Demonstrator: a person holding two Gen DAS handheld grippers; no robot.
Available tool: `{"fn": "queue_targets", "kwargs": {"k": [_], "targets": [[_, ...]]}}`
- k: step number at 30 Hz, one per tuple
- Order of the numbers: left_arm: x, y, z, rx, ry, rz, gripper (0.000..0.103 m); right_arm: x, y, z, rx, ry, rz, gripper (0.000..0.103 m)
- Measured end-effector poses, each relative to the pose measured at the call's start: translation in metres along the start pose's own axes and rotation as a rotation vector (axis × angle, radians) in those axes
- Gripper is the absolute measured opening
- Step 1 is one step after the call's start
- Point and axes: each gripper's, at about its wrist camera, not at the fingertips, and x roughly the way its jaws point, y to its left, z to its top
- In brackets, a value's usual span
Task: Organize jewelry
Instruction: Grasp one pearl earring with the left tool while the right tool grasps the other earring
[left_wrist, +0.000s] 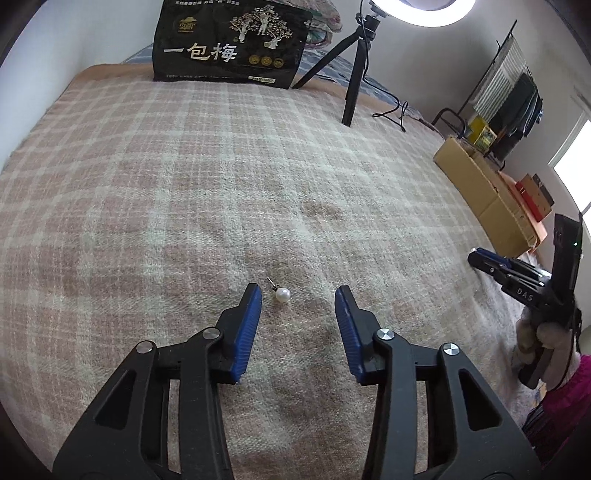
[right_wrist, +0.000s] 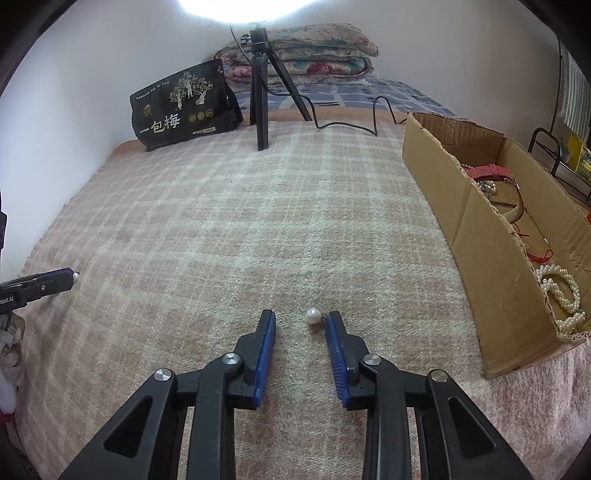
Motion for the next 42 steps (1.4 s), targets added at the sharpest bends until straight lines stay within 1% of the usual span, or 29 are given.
{"fn": "queue_targets", "kwargs": {"k": [1, 2, 4, 10, 17, 25, 32, 34, 42], "targets": [[0.0008, -0.001, 0.0003, 0.007, -0.001, 0.008, 0.04, 0.0, 0.0001, 0.0, 0.0, 0.0, 0.0, 0.027], [0.0022, -0.0022, 0.0006, 0.017, -0.001, 0.022, 0.036, 0.0003, 0.0006, -0.0001, -0.002, 0.0, -0.001, 0.027], [0.005, -0.0031, 0.0007, 0.031, 0.002, 0.041, 0.032, 0.0001, 0.0002, -0.0006, -0.006, -0.001, -0.002, 0.027], [0.0085, -0.0046, -0.001, 0.057, -0.002, 0.078, 0.025, 0.0008, 0.0005, -0.0011, -0.013, -0.004, -0.004, 0.026], [0.008, -0.0014, -0.0019, 0.05, -0.01, 0.086, 0.016, 0.0003, 0.0053, -0.002, -0.036, -0.005, -0.015, 0.025], [0.0069, 0.0002, -0.0027, 0.044, -0.014, 0.084, 0.013, 0.0029, 0.0037, 0.0013, -0.033, -0.01, -0.025, 0.025], [0.0058, 0.0025, -0.0024, 0.034, -0.015, 0.076, 0.012, -0.0003, 0.0019, 0.0051, -0.045, -0.034, -0.048, 0.024], [0.0057, 0.0028, -0.0024, 0.034, -0.015, 0.075, 0.012, 0.0019, 0.0017, 0.0059, -0.06, -0.024, -0.042, 0.025], [0.005, 0.0037, -0.0029, 0.026, -0.016, 0.07, 0.01, 0.0057, 0.0077, 0.0053, -0.094, -0.009, -0.064, 0.024]]}}
